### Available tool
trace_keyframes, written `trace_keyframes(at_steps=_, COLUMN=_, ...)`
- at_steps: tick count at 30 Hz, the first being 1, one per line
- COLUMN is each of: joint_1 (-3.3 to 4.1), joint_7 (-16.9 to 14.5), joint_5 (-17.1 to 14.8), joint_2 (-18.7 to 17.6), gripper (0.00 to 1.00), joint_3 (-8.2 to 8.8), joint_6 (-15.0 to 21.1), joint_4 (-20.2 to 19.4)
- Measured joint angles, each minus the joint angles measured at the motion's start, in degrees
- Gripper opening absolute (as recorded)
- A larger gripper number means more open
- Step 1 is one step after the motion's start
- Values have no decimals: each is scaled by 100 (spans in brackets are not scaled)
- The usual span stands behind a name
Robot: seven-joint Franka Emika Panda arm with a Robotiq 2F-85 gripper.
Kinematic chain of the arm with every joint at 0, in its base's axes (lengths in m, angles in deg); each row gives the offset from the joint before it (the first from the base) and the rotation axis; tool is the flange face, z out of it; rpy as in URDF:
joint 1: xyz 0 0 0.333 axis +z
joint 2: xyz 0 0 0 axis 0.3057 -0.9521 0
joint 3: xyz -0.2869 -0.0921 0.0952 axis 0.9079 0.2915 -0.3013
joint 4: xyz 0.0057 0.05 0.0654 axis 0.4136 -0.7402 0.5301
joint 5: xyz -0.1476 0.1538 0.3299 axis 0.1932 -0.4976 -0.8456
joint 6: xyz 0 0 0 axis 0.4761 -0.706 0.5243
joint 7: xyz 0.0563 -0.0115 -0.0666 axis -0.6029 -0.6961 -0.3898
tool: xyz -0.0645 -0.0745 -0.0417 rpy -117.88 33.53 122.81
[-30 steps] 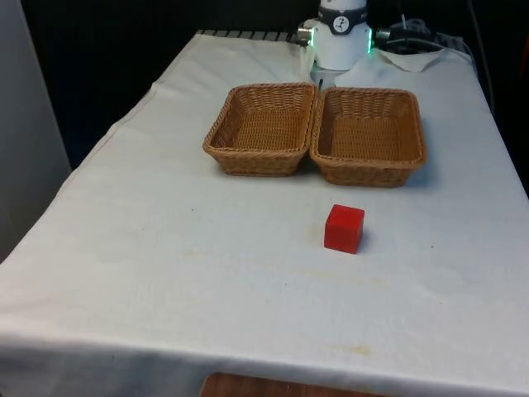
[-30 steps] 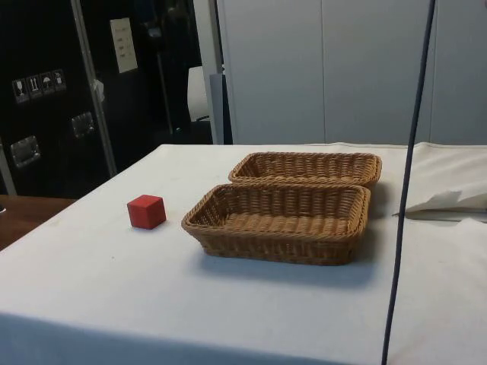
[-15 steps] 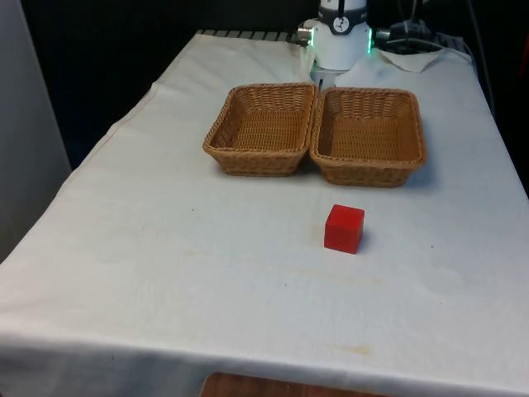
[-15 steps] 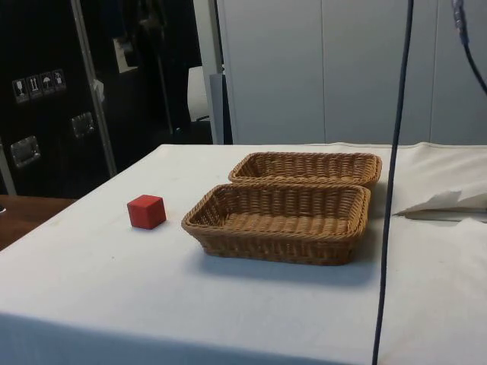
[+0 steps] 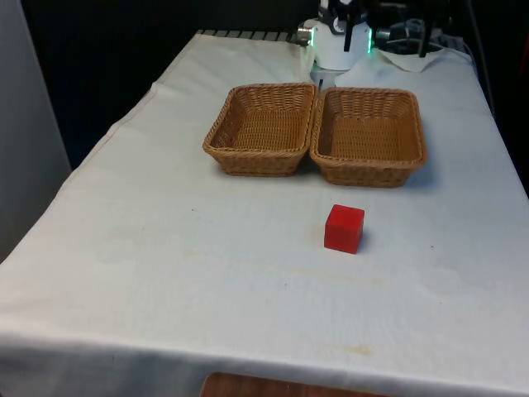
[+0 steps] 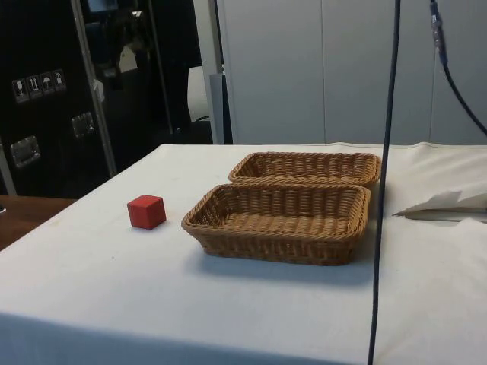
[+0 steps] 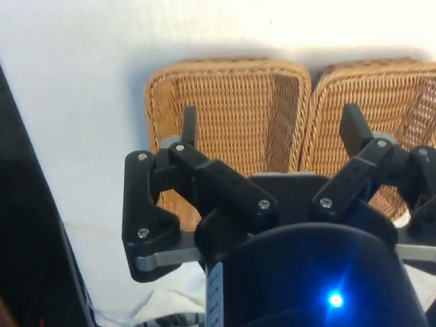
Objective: Pick up the red cube and place it into the right basket.
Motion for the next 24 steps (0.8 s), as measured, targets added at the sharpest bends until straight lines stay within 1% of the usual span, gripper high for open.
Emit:
trace_keyframes(at_steps=4, joint_1=0, joint_7=29, joint_5=-11, joint_2=-86, gripper=100, joint_3=-11, joint_6=143, joint_4=34)
trace_keyframes(at_steps=5, joint_1=-6, joint_7=40, joint_5=-29, joint_2=-172, gripper=100, joint_3=-11, joint_6=246, joint_4=74)
trace_keyframes(at_steps=9, joint_1=-6, joint_7=63, joint_5=-86, joint_2=-413, gripper=100, joint_3=-11, joint_6=418, joint_4=235)
trace_keyframes(at_steps=12, joint_1=-17, joint_7=92, joint_5=-126, joint_2=-682, gripper=100, joint_3=-11, joint_6=481, joint_4=453)
trace_keyframes(at_steps=15, joint_1=-29, joint_7=92, joint_5=-138, joint_2=-791, gripper=100, joint_3=-11, joint_6=516, joint_4=510)
trace_keyframes(at_steps=19, joint_1=-57, joint_7=80, joint_5=-178, joint_2=-917, gripper=100, joint_3=-11, joint_6=670, joint_4=476)
trace_keyframes(at_steps=22, joint_1=-74, joint_7=57, joint_5=-218, joint_2=-945, gripper=100, joint_3=-11, joint_6=739, joint_4=424)
trace_keyframes(at_steps=24, joint_1=-103, joint_7=11, joint_5=-258, joint_2=-963, gripper=100, joint_3=-6, joint_6=842, joint_4=344)
